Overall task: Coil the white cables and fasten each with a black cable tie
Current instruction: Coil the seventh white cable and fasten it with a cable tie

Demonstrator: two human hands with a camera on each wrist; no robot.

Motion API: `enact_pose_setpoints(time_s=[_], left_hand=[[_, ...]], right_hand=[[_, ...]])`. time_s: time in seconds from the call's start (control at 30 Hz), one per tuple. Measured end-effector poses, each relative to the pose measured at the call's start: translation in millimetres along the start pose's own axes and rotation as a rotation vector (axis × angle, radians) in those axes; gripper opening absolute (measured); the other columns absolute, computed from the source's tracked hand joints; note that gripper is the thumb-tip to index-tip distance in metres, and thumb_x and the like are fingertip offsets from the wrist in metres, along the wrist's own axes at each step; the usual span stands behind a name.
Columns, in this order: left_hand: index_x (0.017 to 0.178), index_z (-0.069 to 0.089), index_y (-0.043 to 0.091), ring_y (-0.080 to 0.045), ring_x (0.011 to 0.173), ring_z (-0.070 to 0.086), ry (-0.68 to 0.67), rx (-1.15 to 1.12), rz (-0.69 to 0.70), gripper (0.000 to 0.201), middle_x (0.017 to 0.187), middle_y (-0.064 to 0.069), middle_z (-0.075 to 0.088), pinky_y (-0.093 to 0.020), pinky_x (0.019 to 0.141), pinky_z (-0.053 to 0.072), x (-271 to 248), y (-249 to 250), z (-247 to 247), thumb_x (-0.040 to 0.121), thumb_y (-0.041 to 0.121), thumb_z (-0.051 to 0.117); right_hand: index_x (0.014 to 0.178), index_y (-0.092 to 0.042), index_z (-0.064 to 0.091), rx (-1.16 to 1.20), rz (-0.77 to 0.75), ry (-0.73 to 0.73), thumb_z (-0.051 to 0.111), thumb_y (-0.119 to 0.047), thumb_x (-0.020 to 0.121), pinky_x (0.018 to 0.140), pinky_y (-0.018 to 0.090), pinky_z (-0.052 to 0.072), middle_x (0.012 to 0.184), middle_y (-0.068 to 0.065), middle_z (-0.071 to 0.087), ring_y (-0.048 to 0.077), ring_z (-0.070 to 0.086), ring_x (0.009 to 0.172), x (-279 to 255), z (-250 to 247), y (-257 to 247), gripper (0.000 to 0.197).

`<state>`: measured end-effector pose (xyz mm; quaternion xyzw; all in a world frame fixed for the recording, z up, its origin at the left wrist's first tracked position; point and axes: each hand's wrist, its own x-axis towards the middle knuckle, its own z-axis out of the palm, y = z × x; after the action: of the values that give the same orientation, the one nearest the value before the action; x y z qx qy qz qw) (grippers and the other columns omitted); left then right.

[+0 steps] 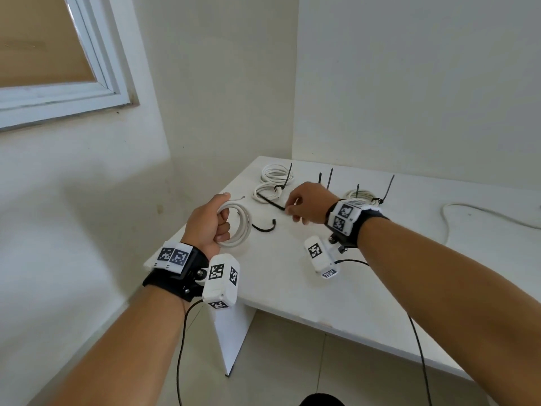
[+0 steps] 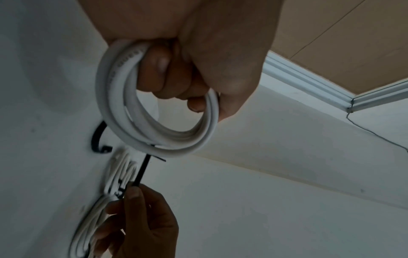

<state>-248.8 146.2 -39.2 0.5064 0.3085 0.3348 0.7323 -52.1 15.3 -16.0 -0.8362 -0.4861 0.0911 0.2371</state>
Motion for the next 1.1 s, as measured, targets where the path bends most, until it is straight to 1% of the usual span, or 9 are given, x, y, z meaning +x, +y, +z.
enact_pose_setpoints(time_s=[0.03,0.13,0.23,0.37,0.63,0.73,0.9,1.0,1.1], left_hand=[[0.056,0.046,0.016,-0.012,0.039,0.019,-0.021,0.010,-0.002,0.039,0.049,0.003,0.030,-0.023,0.042,0.013,-1,-1,7,0.090,0.028,0.061],[0.054,0.044,0.015,-0.013,0.039,0.018,-0.095,0.053,-0.005,0.043,0.046,0.003,0.023,-0.025,0.043,0.014,-8,-4,33,0.091,0.030,0.060],[0.053,0.044,0.016,-0.013,0.039,0.017,-0.184,0.071,-0.010,0.045,0.045,0.003,0.022,-0.025,0.044,0.013,-16,-12,68,0.093,0.030,0.059],[0.052,0.046,0.016,-0.011,0.036,0.017,-0.330,0.100,-0.034,0.046,0.047,0.002,0.024,-0.023,0.043,0.012,-31,-29,128,0.095,0.029,0.056],[0.052,0.044,0.013,-0.012,0.036,0.018,-0.566,0.357,-0.023,0.049,0.043,0.002,0.023,-0.021,0.043,0.012,-63,-63,223,0.097,0.032,0.051],[0.052,0.045,0.012,-0.013,0.037,0.021,-0.591,0.426,-0.004,0.050,0.042,0.003,0.030,-0.022,0.045,0.015,-65,-62,245,0.098,0.033,0.046],[0.057,0.047,0.012,-0.014,0.040,0.022,-0.593,0.483,0.004,0.043,0.051,-0.004,0.031,-0.021,0.043,0.018,-54,-64,269,0.096,0.030,0.046],[0.056,0.044,0.014,-0.013,0.040,0.020,-0.604,0.484,-0.023,0.041,0.048,-0.001,0.030,-0.020,0.042,0.017,-47,-72,281,0.094,0.028,0.048],[0.058,0.041,0.019,-0.014,0.042,0.018,-0.620,0.516,-0.068,0.037,0.051,0.000,0.025,-0.022,0.043,0.016,-43,-84,291,0.094,0.026,0.050]], right_hand=[[0.078,-0.020,0.070,0.039,0.025,0.027,0.065,-0.022,0.090,0.056,0.026,0.056,0.066,-0.004,0.073,0.005,0.067,0.054,-8,-9,9,0.013],[0.075,-0.016,0.073,0.087,0.080,0.142,0.064,-0.028,0.092,0.065,0.023,0.059,0.066,-0.003,0.074,0.003,0.068,0.056,-36,-33,42,0.022],[0.071,-0.016,0.073,0.125,0.160,0.220,0.062,-0.039,0.093,0.061,0.021,0.057,0.064,-0.004,0.073,0.007,0.068,0.056,-70,-47,78,0.033],[0.078,-0.016,0.071,0.185,0.231,0.293,0.067,-0.021,0.089,0.057,0.021,0.054,0.066,-0.001,0.073,0.009,0.066,0.052,-107,-54,120,0.013],[0.083,-0.006,0.070,0.414,0.256,0.453,0.069,-0.008,0.086,0.063,0.029,0.061,0.068,0.007,0.074,0.017,0.070,0.057,-128,-60,161,0.003],[0.084,-0.006,0.070,0.537,0.235,0.454,0.072,-0.008,0.085,0.066,0.034,0.062,0.069,0.008,0.074,0.023,0.072,0.063,-125,-69,163,0.003],[0.090,-0.001,0.069,0.782,0.205,0.421,0.072,-0.006,0.087,0.072,0.039,0.062,0.086,0.023,0.073,0.028,0.068,0.071,-122,-89,163,0.006],[0.094,-0.005,0.065,0.924,0.211,0.397,0.069,-0.005,0.088,0.073,0.039,0.059,0.079,0.018,0.070,0.026,0.065,0.067,-127,-93,172,0.007],[0.104,-0.010,0.059,0.914,0.258,0.378,0.066,-0.007,0.091,0.059,0.029,0.053,0.066,0.004,0.068,0.014,0.060,0.052,-133,-97,185,0.015]])
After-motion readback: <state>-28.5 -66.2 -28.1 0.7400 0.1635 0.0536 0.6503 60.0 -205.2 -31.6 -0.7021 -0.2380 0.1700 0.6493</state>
